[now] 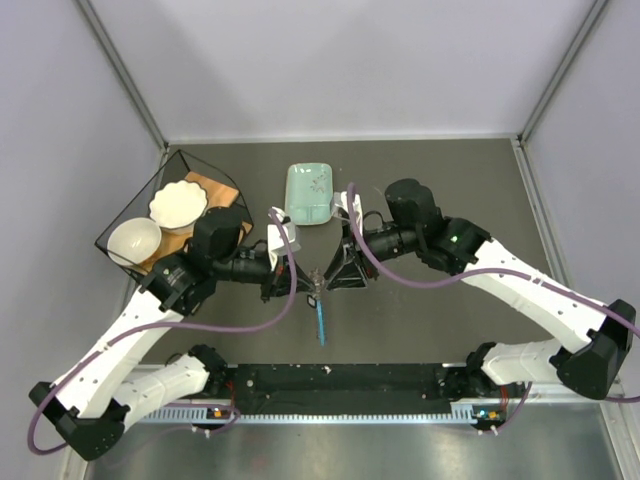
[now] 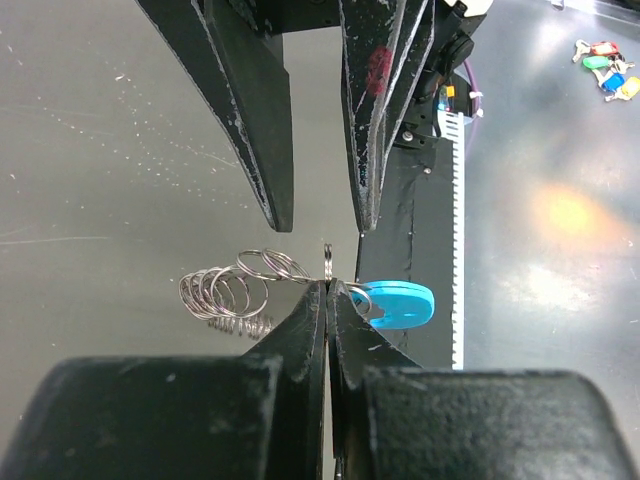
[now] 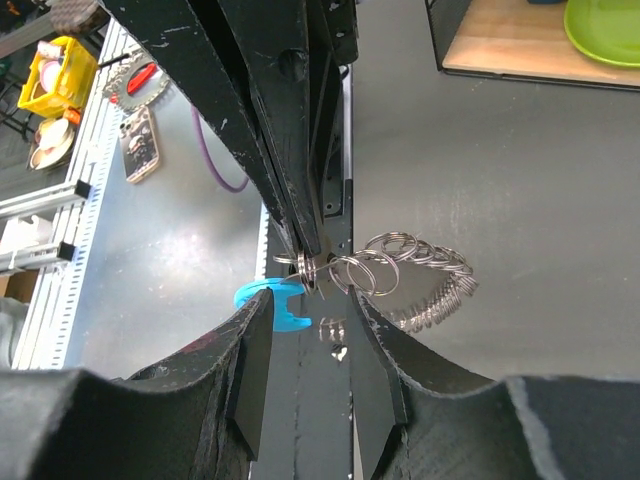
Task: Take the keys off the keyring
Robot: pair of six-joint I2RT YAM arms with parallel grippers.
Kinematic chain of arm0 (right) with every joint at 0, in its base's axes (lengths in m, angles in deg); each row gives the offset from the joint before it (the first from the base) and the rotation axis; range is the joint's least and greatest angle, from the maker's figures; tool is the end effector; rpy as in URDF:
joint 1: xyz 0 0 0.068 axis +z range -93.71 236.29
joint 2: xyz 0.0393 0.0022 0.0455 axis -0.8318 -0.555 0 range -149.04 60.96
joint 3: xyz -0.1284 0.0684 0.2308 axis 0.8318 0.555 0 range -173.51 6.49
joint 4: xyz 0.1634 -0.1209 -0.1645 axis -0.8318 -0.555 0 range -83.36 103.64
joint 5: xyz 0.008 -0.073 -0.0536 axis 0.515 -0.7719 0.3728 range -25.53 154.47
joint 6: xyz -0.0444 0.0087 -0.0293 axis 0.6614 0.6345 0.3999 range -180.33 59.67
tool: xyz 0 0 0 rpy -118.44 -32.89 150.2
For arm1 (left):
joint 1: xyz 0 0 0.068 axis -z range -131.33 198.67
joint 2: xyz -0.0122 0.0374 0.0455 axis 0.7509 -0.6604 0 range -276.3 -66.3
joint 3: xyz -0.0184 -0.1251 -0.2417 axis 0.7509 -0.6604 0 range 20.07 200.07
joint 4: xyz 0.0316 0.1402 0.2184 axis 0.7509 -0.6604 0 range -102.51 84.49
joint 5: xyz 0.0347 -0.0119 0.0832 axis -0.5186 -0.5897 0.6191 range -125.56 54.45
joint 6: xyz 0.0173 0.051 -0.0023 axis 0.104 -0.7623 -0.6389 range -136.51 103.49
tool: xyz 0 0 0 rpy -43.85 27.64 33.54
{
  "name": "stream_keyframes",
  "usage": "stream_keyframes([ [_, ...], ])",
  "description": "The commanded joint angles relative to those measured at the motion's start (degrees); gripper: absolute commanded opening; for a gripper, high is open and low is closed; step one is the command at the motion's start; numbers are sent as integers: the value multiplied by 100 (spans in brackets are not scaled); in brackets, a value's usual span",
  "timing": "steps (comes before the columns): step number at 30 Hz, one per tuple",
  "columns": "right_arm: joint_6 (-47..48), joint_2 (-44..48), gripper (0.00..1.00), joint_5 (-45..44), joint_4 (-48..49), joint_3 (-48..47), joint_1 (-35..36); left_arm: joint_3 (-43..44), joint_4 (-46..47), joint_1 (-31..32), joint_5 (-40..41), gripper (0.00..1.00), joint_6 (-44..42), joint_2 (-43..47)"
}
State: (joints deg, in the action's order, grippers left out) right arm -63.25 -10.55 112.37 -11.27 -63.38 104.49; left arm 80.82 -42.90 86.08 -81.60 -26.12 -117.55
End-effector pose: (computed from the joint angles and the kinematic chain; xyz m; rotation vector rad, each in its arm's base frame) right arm 0.1606 0.2192 0.3731 -1.3275 1.6993 1.3880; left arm 0.1225 -0.1259 0.3729 1.2755 1.6403 -1.1214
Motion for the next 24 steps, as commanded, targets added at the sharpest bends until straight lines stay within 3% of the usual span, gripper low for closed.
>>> stream_keyframes([
  [1, 134, -47, 36, 114, -6, -396, -48, 341, 4, 12, -177, 0, -121, -61],
  [24, 116, -443, 27, -264, -23, -607, 356, 402, -41, 12, -239, 0, -59, -307],
])
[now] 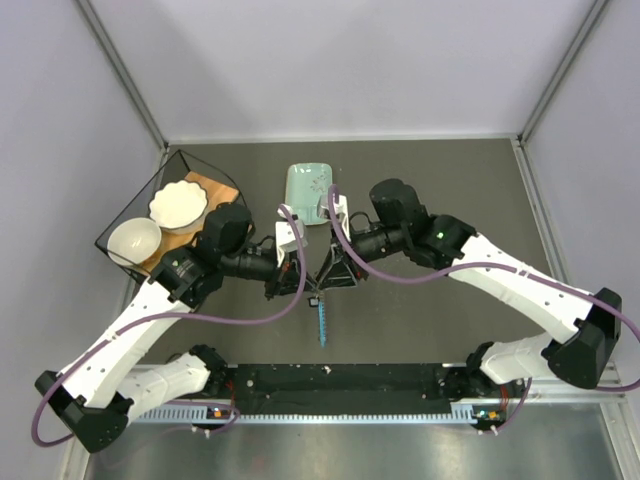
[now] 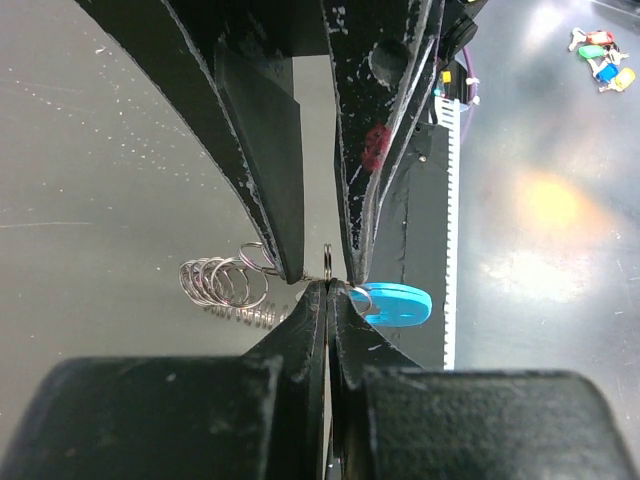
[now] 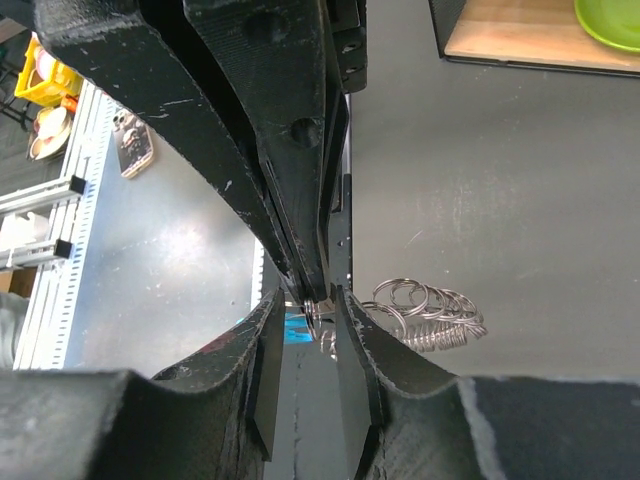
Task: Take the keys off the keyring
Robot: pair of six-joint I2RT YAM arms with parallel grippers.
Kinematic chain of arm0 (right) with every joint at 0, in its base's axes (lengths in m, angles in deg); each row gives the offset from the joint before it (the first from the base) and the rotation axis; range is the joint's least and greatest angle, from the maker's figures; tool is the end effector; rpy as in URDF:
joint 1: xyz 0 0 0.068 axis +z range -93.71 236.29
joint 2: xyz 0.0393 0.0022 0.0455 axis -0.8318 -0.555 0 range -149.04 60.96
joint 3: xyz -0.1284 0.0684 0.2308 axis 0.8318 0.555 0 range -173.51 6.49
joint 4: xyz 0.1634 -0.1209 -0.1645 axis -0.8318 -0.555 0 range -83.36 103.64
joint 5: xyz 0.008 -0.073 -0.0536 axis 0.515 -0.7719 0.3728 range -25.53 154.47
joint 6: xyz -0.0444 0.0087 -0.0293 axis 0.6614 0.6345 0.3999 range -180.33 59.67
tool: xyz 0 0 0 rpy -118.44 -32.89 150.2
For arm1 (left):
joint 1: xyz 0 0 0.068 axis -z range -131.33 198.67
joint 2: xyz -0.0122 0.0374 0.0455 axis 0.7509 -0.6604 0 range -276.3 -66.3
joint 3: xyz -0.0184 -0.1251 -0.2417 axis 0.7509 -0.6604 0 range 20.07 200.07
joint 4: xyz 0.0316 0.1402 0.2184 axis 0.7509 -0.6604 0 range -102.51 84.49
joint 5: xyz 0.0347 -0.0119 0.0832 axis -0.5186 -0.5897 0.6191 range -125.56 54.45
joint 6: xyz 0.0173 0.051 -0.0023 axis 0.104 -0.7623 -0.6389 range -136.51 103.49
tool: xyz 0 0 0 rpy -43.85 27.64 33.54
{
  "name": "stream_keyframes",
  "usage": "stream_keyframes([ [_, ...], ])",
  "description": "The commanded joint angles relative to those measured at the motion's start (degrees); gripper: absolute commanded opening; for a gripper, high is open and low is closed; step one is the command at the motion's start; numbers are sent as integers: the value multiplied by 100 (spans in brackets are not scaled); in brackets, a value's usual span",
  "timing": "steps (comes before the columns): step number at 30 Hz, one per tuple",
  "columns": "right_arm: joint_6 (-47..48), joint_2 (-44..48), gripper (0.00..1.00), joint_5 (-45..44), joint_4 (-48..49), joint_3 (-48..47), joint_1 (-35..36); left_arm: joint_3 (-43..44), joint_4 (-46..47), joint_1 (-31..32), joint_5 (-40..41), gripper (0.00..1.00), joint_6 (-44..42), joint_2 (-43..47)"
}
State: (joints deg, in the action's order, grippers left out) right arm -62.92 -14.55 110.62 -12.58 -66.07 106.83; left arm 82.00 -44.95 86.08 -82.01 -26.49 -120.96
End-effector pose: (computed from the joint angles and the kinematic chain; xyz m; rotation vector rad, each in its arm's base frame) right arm 0.1631 0.2386 0.3683 -1.3605 1.7403 1.3793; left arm 0.1322 -0.1336 0.3669 1.2899 1.7095 -1.1416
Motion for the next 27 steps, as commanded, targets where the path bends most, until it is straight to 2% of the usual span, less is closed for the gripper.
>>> stream_keyframes([
  [1, 92, -61, 26, -97, 99, -347, 140, 276, 173, 12, -197, 0, -22, 34],
  [27, 382, -52, 24, -229, -138, -233, 166, 284, 156, 12, -188, 0, -48, -2],
])
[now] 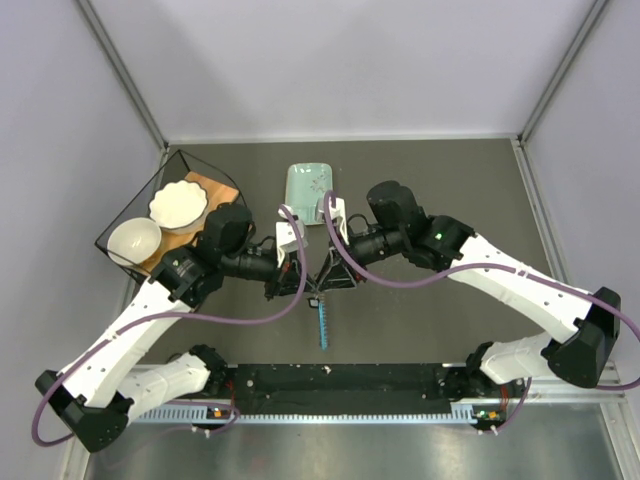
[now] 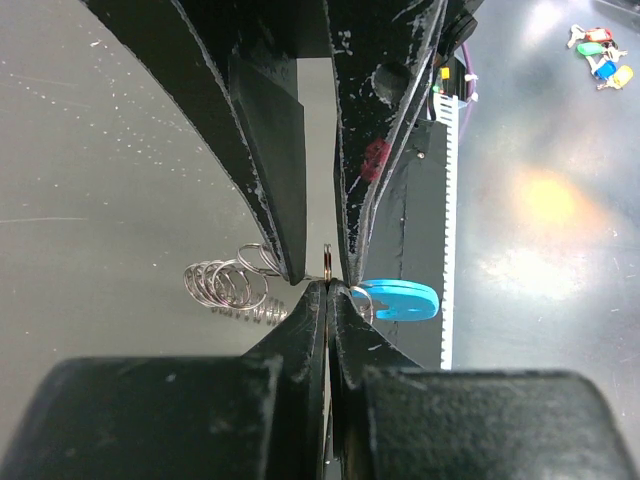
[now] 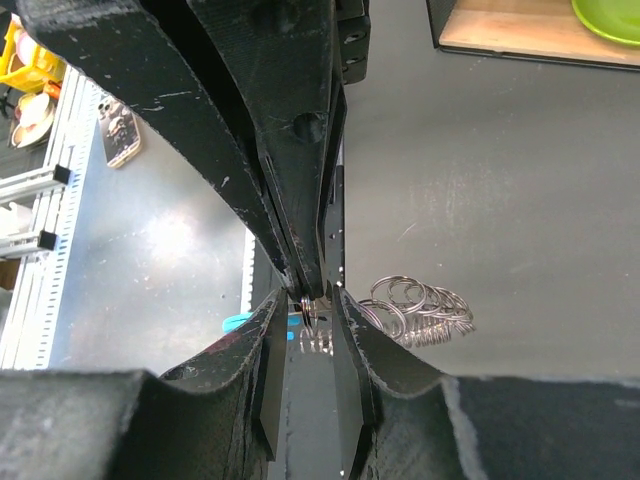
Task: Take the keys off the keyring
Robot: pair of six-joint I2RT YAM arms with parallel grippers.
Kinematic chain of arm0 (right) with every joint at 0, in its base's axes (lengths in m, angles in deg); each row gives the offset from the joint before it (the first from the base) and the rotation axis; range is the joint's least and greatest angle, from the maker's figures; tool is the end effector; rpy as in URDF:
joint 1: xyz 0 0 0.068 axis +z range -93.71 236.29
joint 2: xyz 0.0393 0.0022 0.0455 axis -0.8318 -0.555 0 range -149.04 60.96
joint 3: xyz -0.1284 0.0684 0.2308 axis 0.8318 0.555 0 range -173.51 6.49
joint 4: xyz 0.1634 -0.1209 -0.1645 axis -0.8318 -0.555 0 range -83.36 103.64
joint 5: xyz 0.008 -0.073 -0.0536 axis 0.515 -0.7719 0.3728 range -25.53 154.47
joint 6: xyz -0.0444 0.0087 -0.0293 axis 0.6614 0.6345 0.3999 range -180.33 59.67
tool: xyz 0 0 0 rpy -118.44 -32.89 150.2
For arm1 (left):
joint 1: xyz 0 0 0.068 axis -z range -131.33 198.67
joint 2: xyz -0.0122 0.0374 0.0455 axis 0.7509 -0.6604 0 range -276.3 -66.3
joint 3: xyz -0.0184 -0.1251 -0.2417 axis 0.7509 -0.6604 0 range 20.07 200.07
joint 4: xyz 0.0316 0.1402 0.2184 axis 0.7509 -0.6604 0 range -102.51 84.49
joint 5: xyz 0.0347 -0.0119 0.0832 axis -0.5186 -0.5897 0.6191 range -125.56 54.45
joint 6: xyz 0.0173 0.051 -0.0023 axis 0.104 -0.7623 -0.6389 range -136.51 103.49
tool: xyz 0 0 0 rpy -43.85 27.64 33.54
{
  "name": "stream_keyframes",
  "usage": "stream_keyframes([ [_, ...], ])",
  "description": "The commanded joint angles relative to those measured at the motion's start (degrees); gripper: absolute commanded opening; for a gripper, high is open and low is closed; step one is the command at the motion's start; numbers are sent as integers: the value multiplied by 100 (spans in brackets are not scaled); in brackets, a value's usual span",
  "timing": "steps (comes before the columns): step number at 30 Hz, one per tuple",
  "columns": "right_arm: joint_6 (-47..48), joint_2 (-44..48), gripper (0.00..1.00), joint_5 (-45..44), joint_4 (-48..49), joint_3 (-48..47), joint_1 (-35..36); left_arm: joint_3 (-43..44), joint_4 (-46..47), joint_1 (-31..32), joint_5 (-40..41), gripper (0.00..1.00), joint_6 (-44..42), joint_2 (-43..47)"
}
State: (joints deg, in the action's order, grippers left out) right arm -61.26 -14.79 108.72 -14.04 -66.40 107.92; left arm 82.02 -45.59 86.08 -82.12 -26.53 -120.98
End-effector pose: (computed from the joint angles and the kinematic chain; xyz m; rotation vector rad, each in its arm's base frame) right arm 0.1595 0.2415 0.3665 -1.3851 1.7461 1.3404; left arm 0.1317 -0.1333 0.3661 1.2922 1.7197 -1.1457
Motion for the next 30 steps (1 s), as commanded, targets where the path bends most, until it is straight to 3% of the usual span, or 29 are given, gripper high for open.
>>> stream_keyframes([
  [1, 216, -37, 24, -30, 8, -191, 57, 273, 228, 12, -186, 0, -35, 1],
  [12, 295, -2, 25, -74, -36, -121, 57, 265, 254, 12, -169, 0, -61, 10],
  [16, 304, -28, 20, -39, -44, -147, 57, 265, 255, 12, -169, 0, -61, 10],
  [22, 313, -28, 24, -57, -44, -156, 66, 256, 263, 12, -151, 0, -44, 18],
  [27, 313, -54, 18, -39, -36, -174, 66, 273, 325, 12, -195, 0, -17, 18],
  [30, 339, -72, 0, -57, -36, -156, 75, 256, 386, 12, -213, 0, 9, 36],
])
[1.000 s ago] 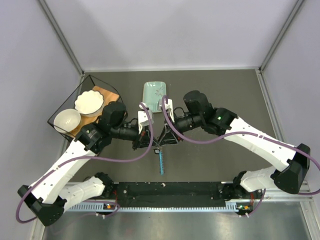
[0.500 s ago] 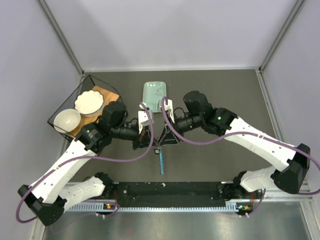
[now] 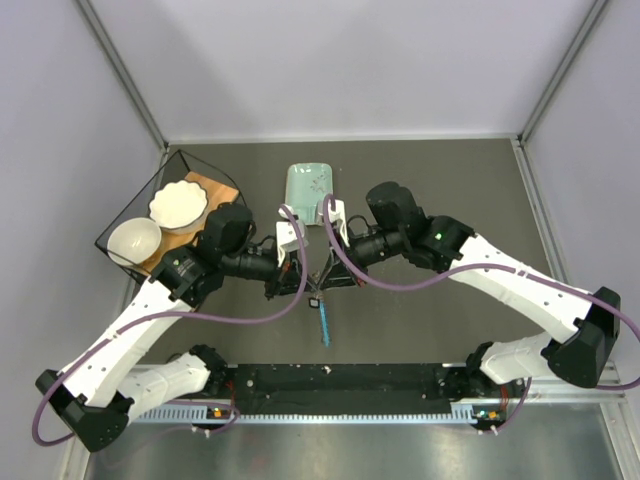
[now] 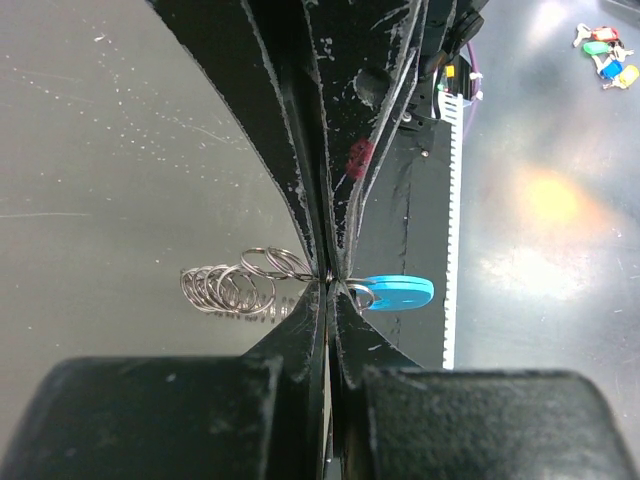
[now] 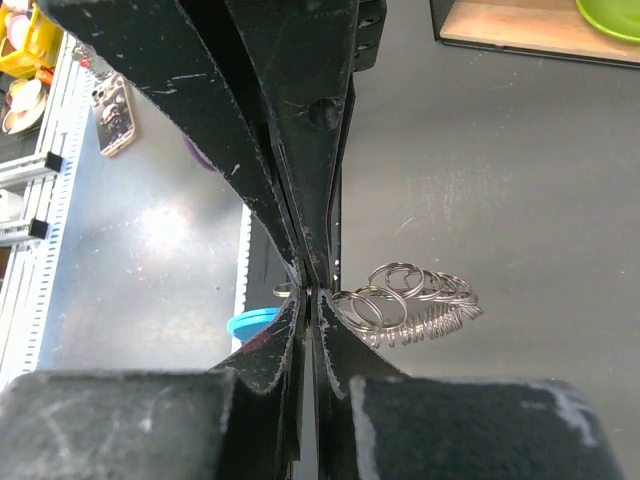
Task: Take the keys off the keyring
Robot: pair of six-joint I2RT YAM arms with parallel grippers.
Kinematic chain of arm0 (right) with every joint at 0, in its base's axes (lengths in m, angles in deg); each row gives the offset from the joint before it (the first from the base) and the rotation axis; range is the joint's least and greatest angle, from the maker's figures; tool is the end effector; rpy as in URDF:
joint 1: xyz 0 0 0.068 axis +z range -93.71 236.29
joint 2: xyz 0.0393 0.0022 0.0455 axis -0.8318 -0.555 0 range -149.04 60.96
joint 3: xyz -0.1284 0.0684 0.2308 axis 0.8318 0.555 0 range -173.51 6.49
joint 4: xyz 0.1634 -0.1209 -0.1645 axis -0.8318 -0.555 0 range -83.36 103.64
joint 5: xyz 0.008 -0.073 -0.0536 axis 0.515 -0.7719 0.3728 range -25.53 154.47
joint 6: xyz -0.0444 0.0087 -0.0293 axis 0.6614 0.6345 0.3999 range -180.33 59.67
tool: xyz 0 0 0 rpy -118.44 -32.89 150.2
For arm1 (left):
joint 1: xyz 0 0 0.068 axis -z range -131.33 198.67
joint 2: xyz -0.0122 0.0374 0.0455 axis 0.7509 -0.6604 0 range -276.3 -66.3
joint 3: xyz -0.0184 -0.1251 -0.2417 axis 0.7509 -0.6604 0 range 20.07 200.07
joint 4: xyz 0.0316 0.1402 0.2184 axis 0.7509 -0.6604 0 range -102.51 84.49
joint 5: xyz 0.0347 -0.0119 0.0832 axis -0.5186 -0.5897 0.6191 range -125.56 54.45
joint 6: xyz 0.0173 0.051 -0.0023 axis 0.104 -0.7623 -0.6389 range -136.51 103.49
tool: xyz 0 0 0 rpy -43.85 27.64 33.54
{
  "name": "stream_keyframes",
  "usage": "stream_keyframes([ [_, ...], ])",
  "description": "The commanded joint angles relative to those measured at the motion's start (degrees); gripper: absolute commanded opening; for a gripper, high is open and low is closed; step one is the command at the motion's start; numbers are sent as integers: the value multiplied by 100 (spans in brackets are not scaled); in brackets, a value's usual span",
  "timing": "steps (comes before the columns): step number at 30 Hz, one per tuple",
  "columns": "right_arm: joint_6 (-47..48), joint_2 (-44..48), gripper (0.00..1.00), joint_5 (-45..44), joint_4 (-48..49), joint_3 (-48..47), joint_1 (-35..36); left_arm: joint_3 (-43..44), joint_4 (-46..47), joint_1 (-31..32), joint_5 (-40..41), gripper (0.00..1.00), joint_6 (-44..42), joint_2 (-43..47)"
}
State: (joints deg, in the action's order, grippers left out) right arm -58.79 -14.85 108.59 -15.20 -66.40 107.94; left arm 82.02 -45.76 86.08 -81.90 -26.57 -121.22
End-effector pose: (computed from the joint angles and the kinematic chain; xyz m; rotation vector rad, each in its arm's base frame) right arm 0.1591 0.2410 0.3645 -1.4175 1.7308 1.3160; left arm 0.1326 -0.1338 0.3651 1.2915 1.7284 -1.1428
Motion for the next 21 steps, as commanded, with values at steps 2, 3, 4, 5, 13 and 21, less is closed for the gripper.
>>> stream_keyframes([
  [2, 144, -39, 0, -79, 89, -104, 81, 265, 421, 12, -199, 0, 40, 86],
  [3, 171, -22, 0, -70, 98, -86, 81, 265, 456, 12, -156, 0, 57, 104],
  [4, 180, 22, 0, -131, 133, -68, 72, 265, 474, 12, -94, 0, 83, 121],
  [5, 180, 49, 0, -158, 203, 19, 72, 265, 492, 12, -7, 0, 110, 121],
  [13, -548, 593, 0, -35, 2202, 827, 64, 352, 449, -5, 653, 33, 234, 191],
  [21, -813, 1507, 0, -571, 3955, 1847, -33, 484, 737, -225, 1128, 54, 487, 710],
])
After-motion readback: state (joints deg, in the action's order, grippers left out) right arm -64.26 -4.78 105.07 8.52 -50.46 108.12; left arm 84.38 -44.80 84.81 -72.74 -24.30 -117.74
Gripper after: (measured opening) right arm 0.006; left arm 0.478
